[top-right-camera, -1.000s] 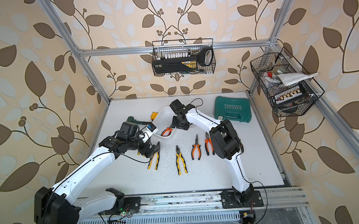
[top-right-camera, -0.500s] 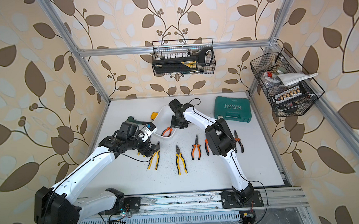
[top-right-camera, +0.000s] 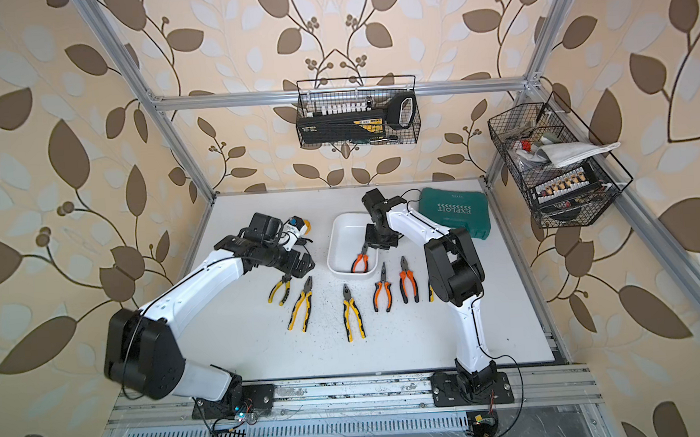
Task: Take the pliers out of the storage box
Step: Move the storage box to the center of the board, then pick up the pliers from the storage box.
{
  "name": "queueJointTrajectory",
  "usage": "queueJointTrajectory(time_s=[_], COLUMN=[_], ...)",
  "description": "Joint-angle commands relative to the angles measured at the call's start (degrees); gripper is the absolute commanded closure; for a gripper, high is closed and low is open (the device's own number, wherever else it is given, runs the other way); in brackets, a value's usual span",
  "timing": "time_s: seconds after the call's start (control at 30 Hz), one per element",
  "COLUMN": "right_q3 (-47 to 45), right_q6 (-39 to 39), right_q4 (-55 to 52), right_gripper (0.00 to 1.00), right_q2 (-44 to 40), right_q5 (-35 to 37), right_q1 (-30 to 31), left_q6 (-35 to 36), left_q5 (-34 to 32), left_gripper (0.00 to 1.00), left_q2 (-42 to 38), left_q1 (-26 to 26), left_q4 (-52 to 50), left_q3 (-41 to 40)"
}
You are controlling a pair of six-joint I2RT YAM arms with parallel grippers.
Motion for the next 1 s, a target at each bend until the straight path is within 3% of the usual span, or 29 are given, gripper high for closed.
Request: queueJointTrajectory(time_s=[0.0,0.17,0.23,0.43,0.67,0.97], right_q3=[-1.1,-6.4,-8.4,-4.8,-1.6,2.3], right_q6=[-3.0,-1.1,0.5,4.9,8.4,8.9], right_q4=[0.0,5.3,7.5,5.1,3.9,1.9], right_gripper=[0.69,0.46,0.42,0.43,0.47,0.50], right_q2=[-4.0,-11.9,-14.2,-11.2,-7.2,-1.4], right_q5=[1.2,4.7,5.6,6.8,7.0,5.3], right_q1=[0.6,1.7,2.1,4.5,5.5,5.5], left_q6=[-8.1,-16.0,-18.4,-18.7,-21.7,-22.3], left_q5=[-2.4,-1.4,0.0,-1.3,-5.4,-10.6], left_gripper=[0.01,0.04,0.08,0.16,0.47,0.69], left_q2=[7.0,16.0,18.4,22.8,25.4,26.2], left_q1=[0.7,0.6,0.2,-5.1,-7.2,-7.4], left_q4=[-3.9,-5.3,-5.0,-3.2,0.1,4.2], left_q3=[7.9,18.8,21.8,25.2,23.1,20.3])
